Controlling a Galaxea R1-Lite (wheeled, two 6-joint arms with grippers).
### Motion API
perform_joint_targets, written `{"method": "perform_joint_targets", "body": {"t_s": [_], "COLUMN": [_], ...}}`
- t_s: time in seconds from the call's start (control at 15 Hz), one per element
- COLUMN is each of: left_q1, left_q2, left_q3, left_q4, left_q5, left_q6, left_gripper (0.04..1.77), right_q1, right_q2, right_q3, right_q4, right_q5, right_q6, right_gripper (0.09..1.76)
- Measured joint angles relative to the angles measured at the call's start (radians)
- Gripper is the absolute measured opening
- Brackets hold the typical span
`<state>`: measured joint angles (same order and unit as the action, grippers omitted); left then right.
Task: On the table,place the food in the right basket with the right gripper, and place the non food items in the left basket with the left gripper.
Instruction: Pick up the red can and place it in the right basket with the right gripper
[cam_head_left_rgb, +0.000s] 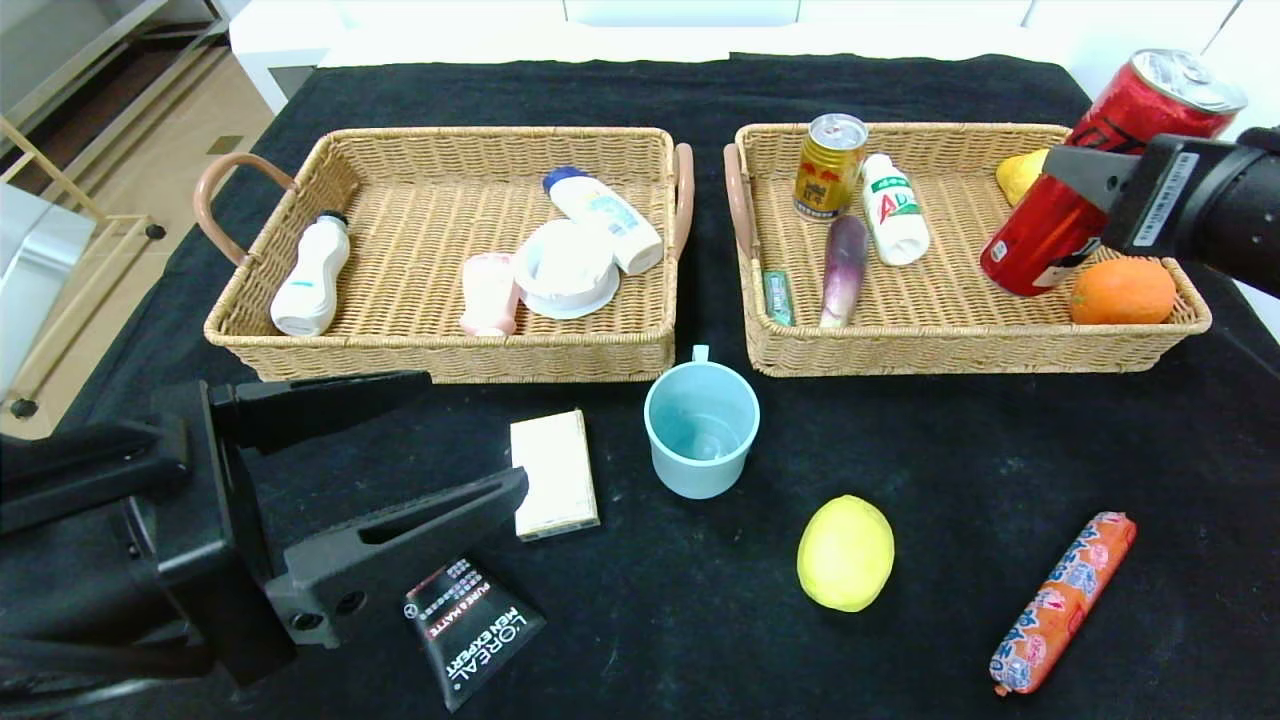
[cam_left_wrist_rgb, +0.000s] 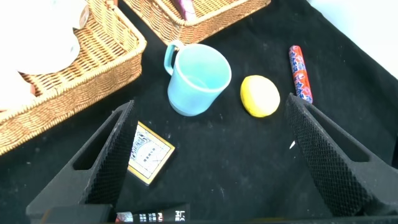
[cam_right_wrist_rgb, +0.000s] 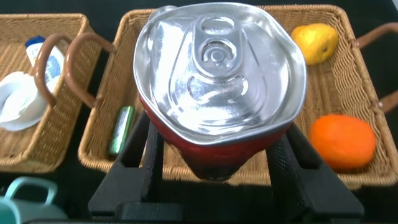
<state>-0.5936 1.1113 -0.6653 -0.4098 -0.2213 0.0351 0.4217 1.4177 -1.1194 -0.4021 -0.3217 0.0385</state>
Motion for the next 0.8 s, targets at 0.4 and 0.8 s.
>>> {"method": "perform_joint_targets", "body": {"t_s": [0.4, 0.8], "left_q1": [-0.002, -0.007], "left_q2": [-0.003, -0.003], "left_q3": [0.006, 0.014], "left_q4": [0.0, 0.0], "left_q5": [0.0, 0.001], "left_q6": [0.015, 0.024], "left_gripper": [1.72, 1.72], "right_q1": [-0.104, -0.173], "right_q2": [0.203, 0.354], "right_q3": [-0.216, -0.329], "right_q4": [0.001, -0.007], "right_q5": [0.034, 0.054], "right_q6": [-0.006, 0.01], "right_gripper": [1.0, 1.0]}}
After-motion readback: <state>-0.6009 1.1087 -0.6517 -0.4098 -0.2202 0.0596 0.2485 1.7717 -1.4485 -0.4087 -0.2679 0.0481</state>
